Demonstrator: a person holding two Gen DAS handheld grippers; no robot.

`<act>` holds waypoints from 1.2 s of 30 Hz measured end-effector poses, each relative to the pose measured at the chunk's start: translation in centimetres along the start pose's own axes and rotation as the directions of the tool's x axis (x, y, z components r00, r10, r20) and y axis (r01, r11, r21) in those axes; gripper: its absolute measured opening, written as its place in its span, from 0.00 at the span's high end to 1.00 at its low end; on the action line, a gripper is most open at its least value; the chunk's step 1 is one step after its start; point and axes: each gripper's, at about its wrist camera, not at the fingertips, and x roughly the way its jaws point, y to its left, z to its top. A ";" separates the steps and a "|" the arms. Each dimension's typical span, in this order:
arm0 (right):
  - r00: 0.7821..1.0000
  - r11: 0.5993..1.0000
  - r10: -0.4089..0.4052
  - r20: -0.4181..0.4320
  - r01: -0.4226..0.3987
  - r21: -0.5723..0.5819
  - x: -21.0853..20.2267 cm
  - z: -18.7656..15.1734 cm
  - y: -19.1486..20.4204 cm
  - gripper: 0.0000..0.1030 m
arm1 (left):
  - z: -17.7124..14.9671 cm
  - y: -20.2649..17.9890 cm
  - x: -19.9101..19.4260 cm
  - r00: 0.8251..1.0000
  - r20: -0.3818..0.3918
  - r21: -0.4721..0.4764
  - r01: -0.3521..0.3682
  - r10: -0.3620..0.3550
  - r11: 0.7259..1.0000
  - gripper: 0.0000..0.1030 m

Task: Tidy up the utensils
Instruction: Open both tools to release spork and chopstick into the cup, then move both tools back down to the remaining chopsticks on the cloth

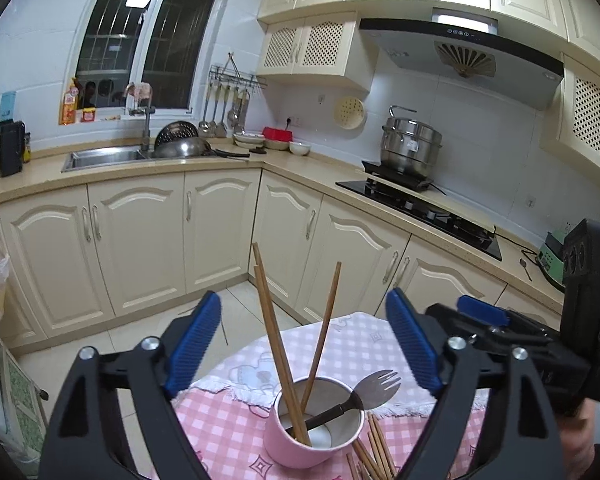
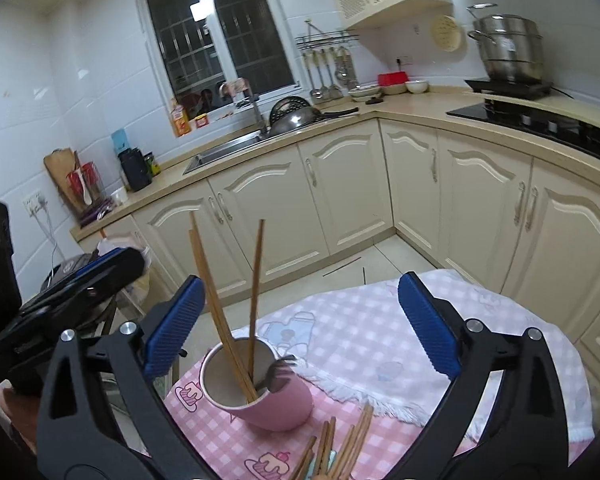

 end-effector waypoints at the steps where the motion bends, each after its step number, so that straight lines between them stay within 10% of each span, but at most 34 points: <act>1: 1.000 1.000 -0.004 -0.002 0.004 0.006 -0.2 0.0 -0.2 0.07 | 0.0 -0.1 -0.5 1.000 0.004 0.005 -0.002 0.002 1.000 0.15; 24: 0.974 0.994 -0.094 -0.207 0.105 0.043 -4.2 -4.9 -2.9 0.07 | -4.7 -1.7 -4.0 0.994 -0.100 0.071 -0.031 0.038 0.997 0.14; 36: 0.905 0.994 -0.112 -0.410 0.102 -0.048 -3.2 -10.8 -2.0 0.07 | -8.6 -2.3 -3.7 0.981 -0.193 0.095 -0.021 0.039 0.995 0.14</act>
